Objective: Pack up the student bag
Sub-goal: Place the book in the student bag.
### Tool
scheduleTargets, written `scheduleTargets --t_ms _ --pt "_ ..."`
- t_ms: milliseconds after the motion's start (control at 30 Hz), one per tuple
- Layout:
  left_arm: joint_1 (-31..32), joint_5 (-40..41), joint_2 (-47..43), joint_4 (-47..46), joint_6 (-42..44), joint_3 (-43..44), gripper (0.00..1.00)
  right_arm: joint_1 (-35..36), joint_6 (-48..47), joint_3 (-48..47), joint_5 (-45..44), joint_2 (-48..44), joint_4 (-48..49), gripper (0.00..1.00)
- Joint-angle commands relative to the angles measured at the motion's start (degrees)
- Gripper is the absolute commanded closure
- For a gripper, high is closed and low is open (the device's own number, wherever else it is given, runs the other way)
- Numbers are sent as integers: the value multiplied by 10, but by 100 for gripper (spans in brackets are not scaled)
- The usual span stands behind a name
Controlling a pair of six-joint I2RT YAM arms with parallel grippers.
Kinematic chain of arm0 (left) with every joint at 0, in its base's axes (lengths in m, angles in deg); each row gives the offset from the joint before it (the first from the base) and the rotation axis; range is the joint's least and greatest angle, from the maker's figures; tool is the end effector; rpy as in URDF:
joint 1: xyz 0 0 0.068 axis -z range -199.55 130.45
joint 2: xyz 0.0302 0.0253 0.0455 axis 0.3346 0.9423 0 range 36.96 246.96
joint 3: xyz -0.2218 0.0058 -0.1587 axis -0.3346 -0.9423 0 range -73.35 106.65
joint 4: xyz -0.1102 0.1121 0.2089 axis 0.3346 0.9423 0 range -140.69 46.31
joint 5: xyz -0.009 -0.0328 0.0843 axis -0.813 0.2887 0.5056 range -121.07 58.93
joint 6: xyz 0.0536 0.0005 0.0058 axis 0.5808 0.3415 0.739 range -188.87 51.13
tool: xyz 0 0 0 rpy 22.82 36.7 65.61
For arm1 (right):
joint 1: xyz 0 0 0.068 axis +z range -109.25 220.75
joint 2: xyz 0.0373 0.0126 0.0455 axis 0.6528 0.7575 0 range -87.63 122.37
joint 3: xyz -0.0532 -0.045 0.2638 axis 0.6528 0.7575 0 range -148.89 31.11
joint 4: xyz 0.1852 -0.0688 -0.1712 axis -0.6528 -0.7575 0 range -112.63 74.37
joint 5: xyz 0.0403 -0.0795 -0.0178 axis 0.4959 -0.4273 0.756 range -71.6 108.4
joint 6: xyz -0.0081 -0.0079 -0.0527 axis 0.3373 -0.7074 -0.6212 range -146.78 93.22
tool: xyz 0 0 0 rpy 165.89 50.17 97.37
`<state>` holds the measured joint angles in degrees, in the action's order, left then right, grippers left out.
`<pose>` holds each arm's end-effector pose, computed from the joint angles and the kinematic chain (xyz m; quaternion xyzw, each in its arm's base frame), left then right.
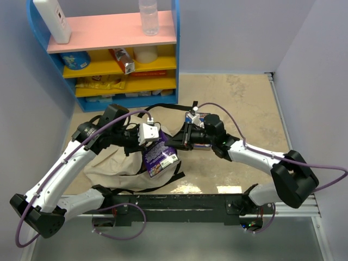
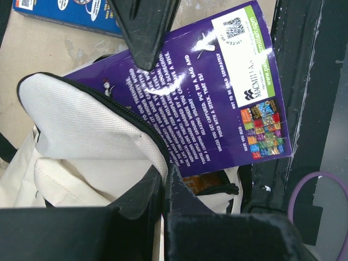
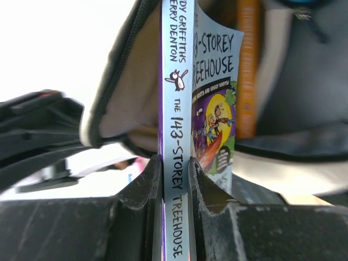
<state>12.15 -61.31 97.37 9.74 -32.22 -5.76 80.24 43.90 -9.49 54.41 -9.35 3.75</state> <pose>0.1505 -0.1139 0.3493 0.5826 0.7118 -0.2341 0.3148 0.2141 0.2034 0.2375 0.0329 0.7912 0.6001 0.1134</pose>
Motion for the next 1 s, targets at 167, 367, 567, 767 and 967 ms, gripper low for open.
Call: scheduleTargets --t_ms 167,367,567,767,967 --pt "6 -33 -13 -42 -6 13 98 4 186 -29 52 72 364 100" --pt "6 -37 -9 -44 -8 14 98 9 116 -34 28 168 331 100" --pt "6 -33 -8 -42 -7 15 98 9 26 -62 -15 231 222 100" --pt "6 -36 -5 -44 -6 15 98 8 -5 -142 -53 268 141 100" --pt "6 -34 -4 -43 -5 15 98 37 -19 -207 -134 289 107 100"
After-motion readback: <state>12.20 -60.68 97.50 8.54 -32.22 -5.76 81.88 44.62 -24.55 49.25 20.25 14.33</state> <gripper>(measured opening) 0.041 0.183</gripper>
